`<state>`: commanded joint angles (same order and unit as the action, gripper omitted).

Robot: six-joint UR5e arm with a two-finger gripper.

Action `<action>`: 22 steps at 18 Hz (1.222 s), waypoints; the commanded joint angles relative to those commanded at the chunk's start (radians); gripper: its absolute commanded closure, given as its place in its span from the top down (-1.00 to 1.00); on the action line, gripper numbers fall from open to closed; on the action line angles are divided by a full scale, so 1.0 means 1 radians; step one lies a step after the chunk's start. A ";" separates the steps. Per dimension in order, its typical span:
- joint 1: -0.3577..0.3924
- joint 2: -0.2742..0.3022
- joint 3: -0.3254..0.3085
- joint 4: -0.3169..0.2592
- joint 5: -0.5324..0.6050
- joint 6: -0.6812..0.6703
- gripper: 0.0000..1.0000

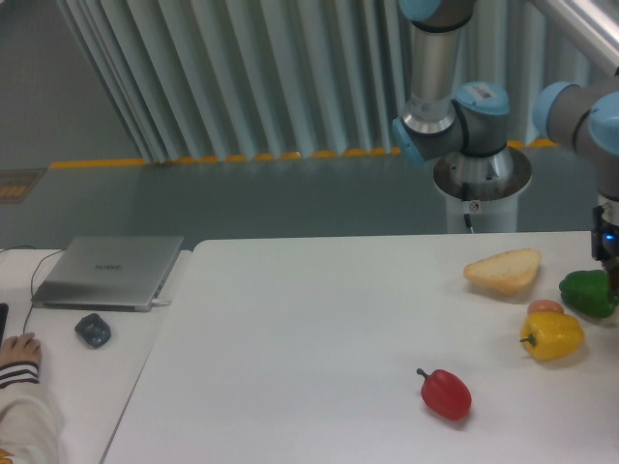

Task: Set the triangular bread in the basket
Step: 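Move the gripper over the triangular bread loaf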

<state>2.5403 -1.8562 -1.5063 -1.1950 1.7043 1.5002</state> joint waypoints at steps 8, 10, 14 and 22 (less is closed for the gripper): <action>-0.012 0.018 -0.026 0.003 0.008 -0.003 1.00; -0.011 0.020 -0.028 0.006 0.008 -0.003 1.00; -0.015 0.005 -0.070 0.024 -0.002 0.000 1.00; -0.023 0.029 -0.101 0.075 -0.163 -0.127 1.00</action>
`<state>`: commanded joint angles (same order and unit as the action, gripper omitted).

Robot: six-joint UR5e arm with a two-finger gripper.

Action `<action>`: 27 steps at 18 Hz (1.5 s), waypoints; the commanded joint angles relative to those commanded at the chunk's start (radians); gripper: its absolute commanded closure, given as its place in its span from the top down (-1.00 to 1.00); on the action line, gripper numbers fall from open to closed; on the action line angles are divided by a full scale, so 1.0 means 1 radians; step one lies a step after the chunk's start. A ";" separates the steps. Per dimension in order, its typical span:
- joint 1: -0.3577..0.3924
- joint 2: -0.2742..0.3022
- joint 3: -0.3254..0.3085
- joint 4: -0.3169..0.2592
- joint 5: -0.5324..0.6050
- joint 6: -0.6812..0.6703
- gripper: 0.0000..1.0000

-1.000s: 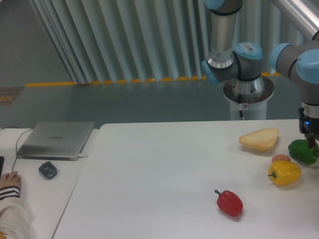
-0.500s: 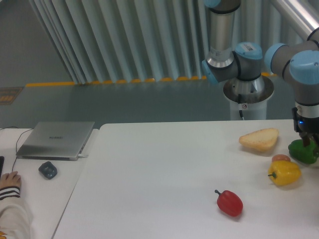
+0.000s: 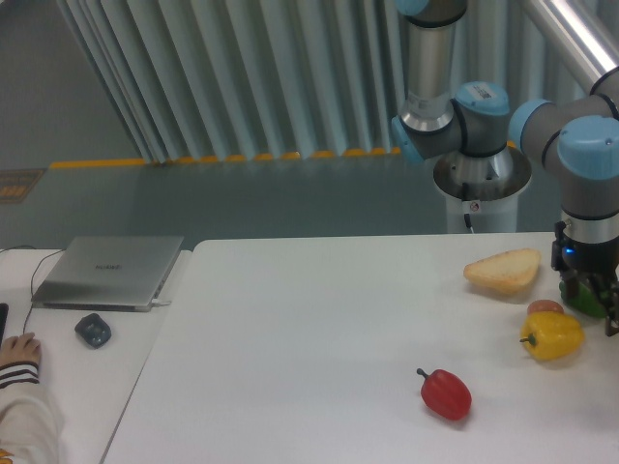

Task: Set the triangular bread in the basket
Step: 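Move the gripper over the triangular bread loaf, then lower the open gripper onto the bread and close on it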

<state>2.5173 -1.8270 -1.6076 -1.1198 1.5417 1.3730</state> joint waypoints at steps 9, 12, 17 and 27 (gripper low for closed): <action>-0.035 0.000 0.012 0.006 -0.058 -0.111 1.00; -0.049 0.038 -0.070 0.003 -0.057 -0.106 1.00; -0.064 0.087 -0.133 -0.110 0.027 -0.089 1.00; -0.184 0.100 -0.181 -0.224 0.102 -0.089 1.00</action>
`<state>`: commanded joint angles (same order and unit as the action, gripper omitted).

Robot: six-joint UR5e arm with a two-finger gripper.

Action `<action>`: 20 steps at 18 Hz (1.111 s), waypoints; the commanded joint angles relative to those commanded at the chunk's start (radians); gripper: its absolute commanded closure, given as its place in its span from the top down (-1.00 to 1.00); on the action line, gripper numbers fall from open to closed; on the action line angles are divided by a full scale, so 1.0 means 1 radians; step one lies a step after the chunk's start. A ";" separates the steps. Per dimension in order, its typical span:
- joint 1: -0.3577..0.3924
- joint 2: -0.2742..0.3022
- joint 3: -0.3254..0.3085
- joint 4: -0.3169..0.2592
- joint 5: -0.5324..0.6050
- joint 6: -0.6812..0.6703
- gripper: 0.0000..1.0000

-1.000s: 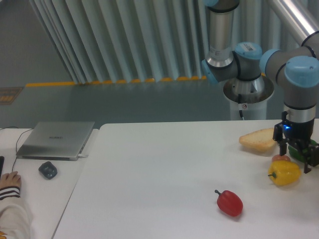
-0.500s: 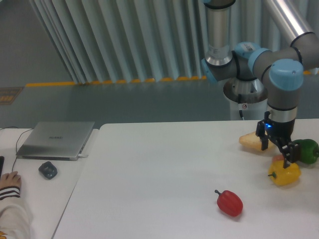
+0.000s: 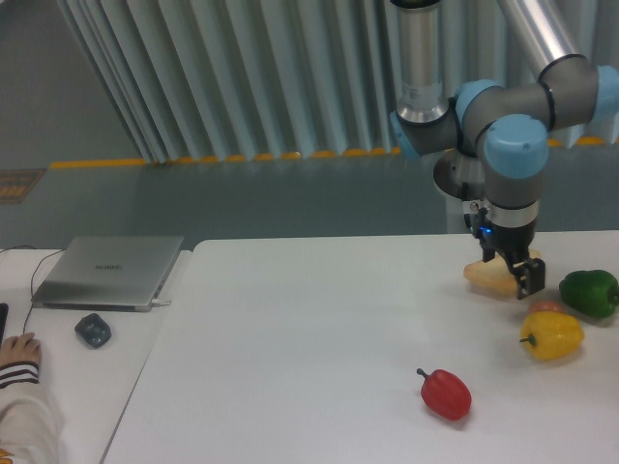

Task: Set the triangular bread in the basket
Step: 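Lower the open gripper onto the bread and close on it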

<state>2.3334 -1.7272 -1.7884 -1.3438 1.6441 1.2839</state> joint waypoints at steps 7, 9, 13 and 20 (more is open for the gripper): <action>-0.014 -0.019 -0.049 -0.032 0.052 0.029 1.00; -0.011 -0.018 -0.057 -0.031 0.054 0.066 1.00; -0.009 -0.017 -0.080 -0.029 0.083 0.083 1.00; -0.028 -0.011 -0.103 -0.029 0.091 0.080 1.00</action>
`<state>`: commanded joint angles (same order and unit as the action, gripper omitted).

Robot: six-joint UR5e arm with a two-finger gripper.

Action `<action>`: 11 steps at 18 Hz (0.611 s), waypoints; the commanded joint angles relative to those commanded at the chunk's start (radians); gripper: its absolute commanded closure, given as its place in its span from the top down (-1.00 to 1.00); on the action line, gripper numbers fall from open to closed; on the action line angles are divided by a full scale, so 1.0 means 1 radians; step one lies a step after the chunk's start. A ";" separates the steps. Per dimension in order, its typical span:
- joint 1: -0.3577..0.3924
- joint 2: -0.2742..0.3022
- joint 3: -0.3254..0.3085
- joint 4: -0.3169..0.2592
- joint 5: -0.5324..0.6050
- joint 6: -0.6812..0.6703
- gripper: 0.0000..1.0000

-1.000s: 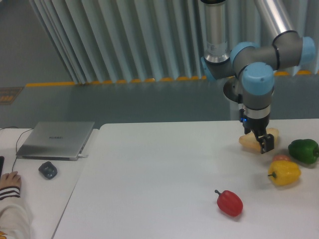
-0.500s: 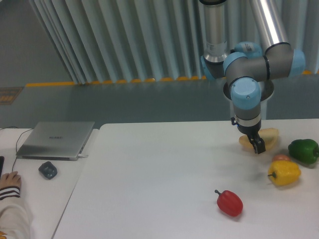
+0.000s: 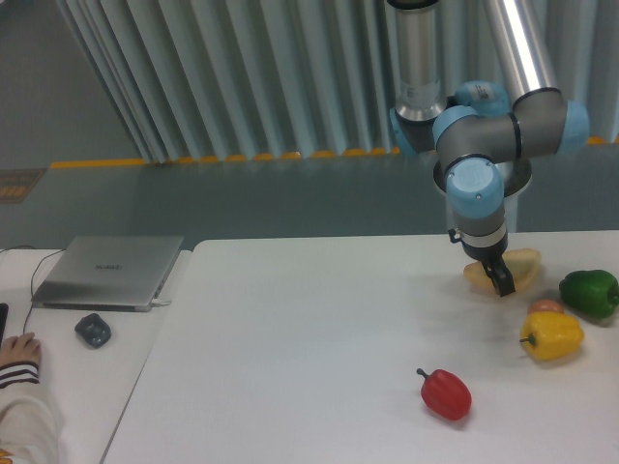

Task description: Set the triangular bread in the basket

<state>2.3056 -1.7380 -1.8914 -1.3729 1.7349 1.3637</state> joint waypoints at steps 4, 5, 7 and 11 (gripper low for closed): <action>-0.014 -0.009 -0.003 0.006 0.026 -0.009 0.13; -0.014 -0.009 -0.002 0.006 0.028 -0.008 0.11; -0.015 -0.026 -0.002 0.006 0.031 -0.011 0.10; -0.015 -0.032 0.024 0.006 0.032 -0.015 -0.28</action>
<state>2.2902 -1.7702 -1.8669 -1.3668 1.7671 1.3484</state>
